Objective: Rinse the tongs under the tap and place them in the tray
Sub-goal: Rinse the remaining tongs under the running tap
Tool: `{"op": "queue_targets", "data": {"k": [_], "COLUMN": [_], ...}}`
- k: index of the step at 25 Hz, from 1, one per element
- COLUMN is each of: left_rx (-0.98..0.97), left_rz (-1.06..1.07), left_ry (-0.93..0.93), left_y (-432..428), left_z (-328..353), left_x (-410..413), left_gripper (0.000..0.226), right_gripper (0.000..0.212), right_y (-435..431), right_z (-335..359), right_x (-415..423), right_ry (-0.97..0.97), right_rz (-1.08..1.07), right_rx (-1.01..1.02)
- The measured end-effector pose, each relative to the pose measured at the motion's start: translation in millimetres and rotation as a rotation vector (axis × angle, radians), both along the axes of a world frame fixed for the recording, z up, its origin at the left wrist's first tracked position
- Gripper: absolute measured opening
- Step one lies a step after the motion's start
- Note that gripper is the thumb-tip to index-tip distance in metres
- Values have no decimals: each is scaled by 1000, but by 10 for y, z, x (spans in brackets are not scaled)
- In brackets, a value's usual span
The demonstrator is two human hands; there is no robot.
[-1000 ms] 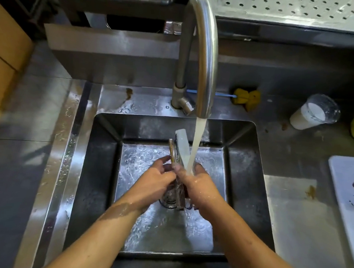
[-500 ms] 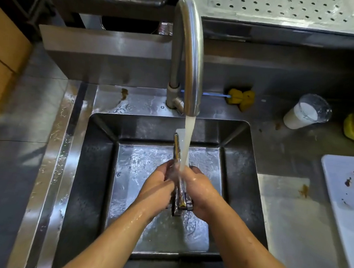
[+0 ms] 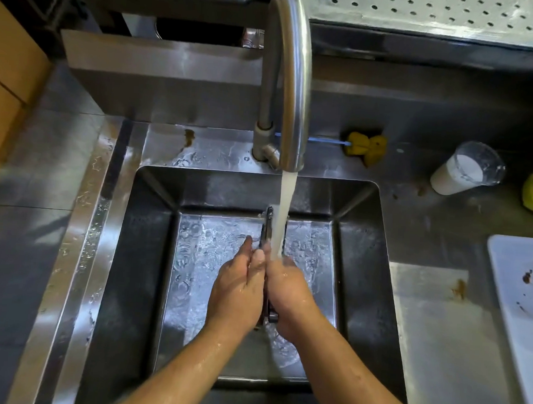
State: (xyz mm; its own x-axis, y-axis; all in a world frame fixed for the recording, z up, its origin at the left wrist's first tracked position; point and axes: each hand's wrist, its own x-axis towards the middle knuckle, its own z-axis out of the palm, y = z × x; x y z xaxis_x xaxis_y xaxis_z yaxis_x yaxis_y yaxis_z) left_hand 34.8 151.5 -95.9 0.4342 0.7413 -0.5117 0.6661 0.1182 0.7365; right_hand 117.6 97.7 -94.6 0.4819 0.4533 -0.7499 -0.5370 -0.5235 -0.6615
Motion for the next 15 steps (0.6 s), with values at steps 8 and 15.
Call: {"op": "queue_targets", "data": {"k": [8, 15], "left_rx": [-602, -844], "left_rz": [301, 507], "left_ry": [-165, -309], "left_y": [296, 230], "left_z": [-167, -94], "left_x": [400, 635], "left_gripper": [46, 16], "right_gripper": [51, 33], "right_y": [-222, -413], "right_z": [-66, -164], "right_x": [-123, 146], "right_ry": [-256, -450], "right_rz": [290, 430], "right_rx": [-90, -245]}}
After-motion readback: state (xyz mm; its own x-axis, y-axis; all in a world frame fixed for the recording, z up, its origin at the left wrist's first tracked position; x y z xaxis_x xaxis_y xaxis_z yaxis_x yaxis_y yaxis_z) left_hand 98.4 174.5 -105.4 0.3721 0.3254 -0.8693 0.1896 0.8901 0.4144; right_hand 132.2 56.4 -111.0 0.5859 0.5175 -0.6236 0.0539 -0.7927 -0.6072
